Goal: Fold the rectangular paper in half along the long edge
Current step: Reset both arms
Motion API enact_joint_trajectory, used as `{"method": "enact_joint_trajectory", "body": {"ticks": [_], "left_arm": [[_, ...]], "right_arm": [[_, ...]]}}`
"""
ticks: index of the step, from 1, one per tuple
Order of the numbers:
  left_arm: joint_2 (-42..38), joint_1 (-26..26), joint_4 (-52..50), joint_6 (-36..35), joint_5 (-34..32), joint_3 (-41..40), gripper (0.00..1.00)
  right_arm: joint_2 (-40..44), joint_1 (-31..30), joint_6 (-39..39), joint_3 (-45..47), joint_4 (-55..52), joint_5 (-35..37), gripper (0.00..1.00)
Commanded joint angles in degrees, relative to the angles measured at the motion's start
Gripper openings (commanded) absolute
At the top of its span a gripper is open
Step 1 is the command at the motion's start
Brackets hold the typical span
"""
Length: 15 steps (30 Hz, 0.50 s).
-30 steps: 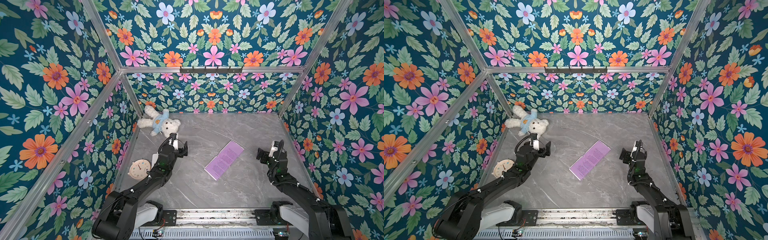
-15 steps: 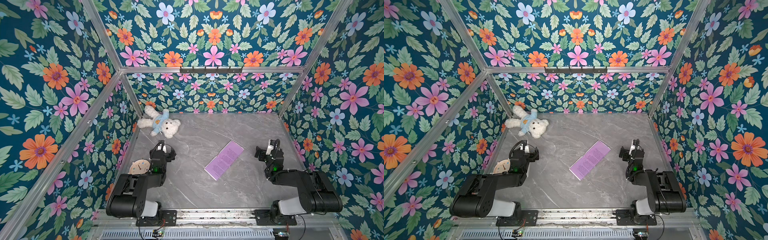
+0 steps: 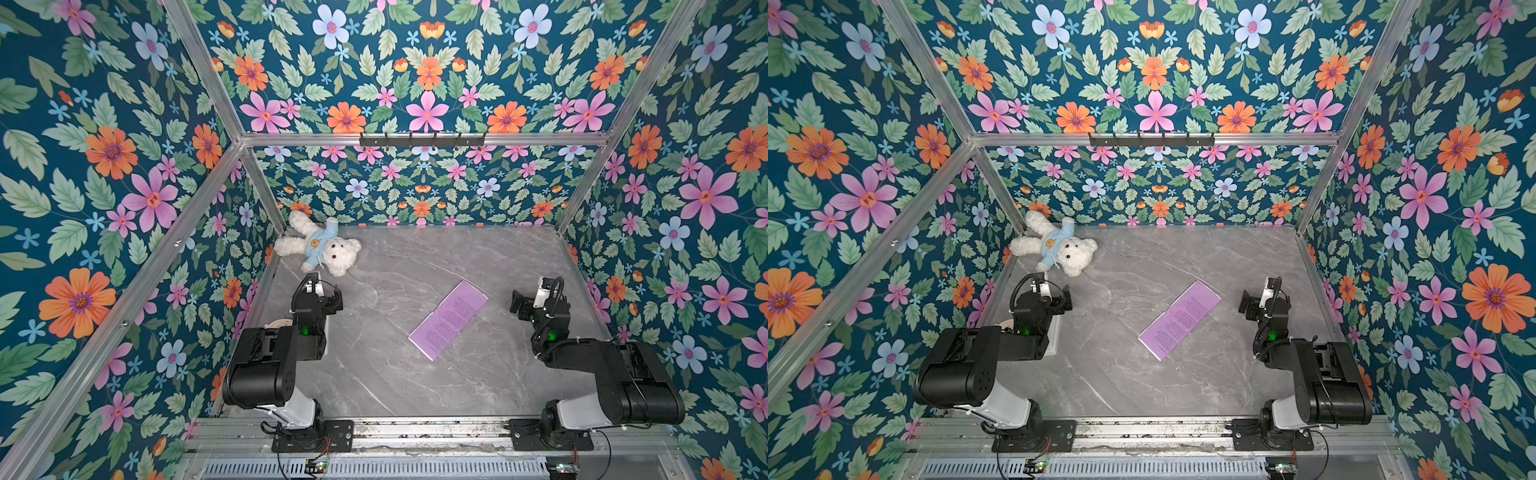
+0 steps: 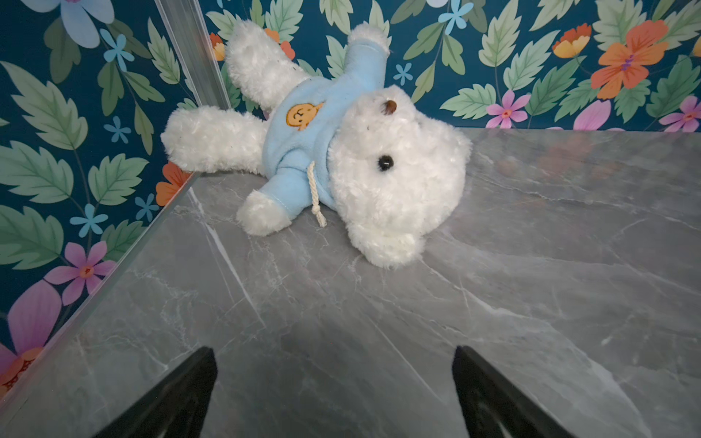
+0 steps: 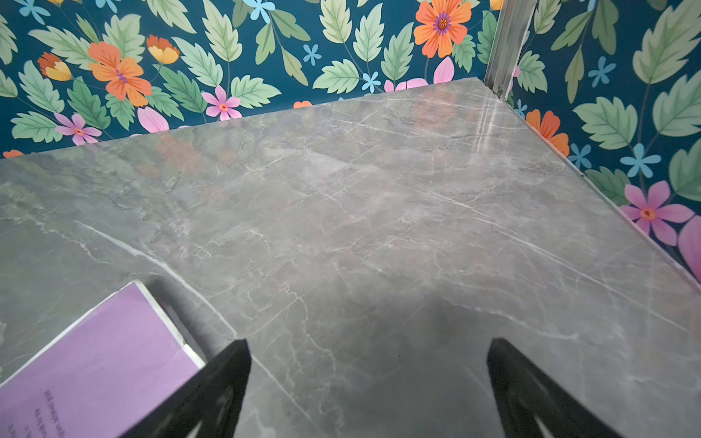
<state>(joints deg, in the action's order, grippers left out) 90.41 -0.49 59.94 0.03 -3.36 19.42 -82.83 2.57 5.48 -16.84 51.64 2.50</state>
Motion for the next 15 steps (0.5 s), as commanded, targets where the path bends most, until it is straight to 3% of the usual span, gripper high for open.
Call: {"method": "enact_joint_trajectory", "body": {"ticks": [1, 2, 4, 15], "left_arm": [[2.3, 0.0, 13.3, 0.8, -3.1, -3.6, 1.0], [0.7, -0.1, 7.8, 1.5, -3.1, -2.6, 1.0], [1.9, -0.1, 11.4, 0.9, -3.5, -3.2, 1.0], [1.3, -0.1, 9.7, 1.0, -3.0, -3.0, 1.0]], "right_arm": [[-0.1, 0.0, -0.3, -0.2, 1.6, -0.4, 0.99], [-0.1, 0.0, -0.3, -0.2, 1.6, -0.4, 0.99], [-0.1, 0.0, -0.3, -0.1, 1.7, -0.4, 0.99], [-0.1, 0.0, -0.2, -0.1, 1.5, -0.4, 0.99]]}}
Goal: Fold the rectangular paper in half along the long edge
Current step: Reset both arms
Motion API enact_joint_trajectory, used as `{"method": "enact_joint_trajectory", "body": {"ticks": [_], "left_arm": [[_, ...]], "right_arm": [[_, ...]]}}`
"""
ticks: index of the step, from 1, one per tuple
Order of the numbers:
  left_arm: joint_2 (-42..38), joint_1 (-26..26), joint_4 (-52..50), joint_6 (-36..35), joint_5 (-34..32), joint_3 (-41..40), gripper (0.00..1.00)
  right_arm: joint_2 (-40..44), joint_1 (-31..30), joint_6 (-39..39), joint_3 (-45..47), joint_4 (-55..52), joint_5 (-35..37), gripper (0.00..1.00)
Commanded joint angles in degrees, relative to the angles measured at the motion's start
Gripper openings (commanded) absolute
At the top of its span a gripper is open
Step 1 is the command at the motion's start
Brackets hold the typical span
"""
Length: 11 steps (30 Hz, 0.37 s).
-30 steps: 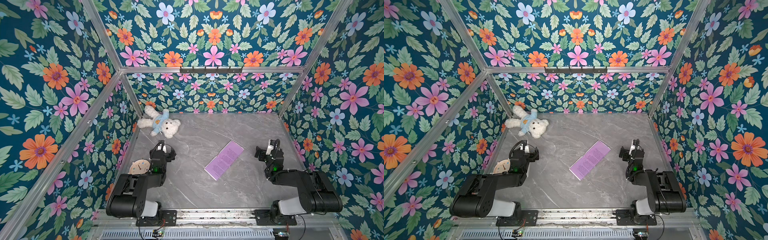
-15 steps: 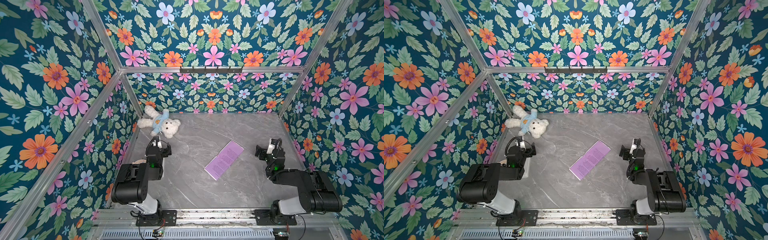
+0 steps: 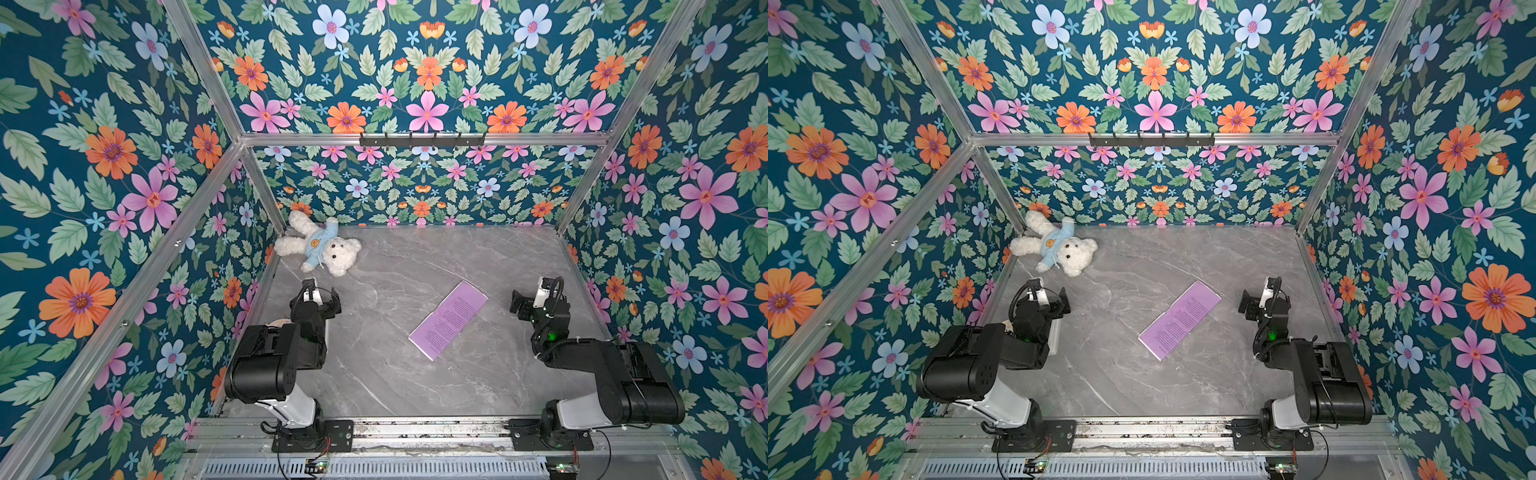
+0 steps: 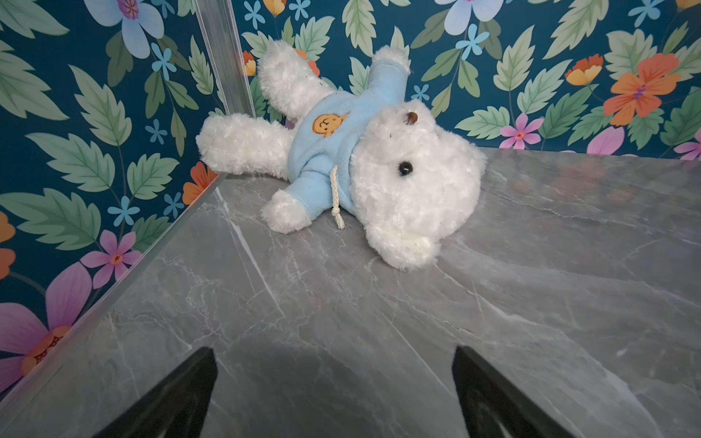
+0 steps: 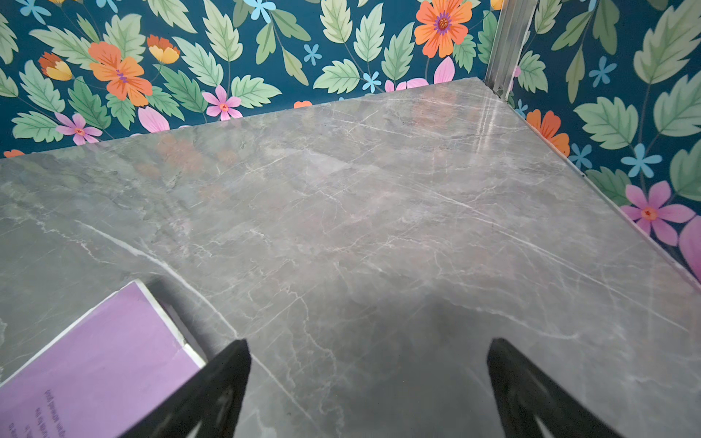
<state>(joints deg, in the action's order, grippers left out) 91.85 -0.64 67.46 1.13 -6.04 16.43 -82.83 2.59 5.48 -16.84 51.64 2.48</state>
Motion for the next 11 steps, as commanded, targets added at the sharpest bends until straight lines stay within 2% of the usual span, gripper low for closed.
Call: {"method": "enact_joint_trajectory", "body": {"ticks": [1, 11], "left_arm": [[-0.1, 0.0, 2.0, -0.1, -0.4, 0.2, 1.0], [0.0, -0.4, 1.6, -0.7, 0.6, 0.3, 1.0]], "right_arm": [[-0.1, -0.1, -0.3, -0.2, 1.6, -0.4, 0.99], [-0.1, 0.0, -0.3, -0.1, 1.5, -0.4, 0.99]]}}
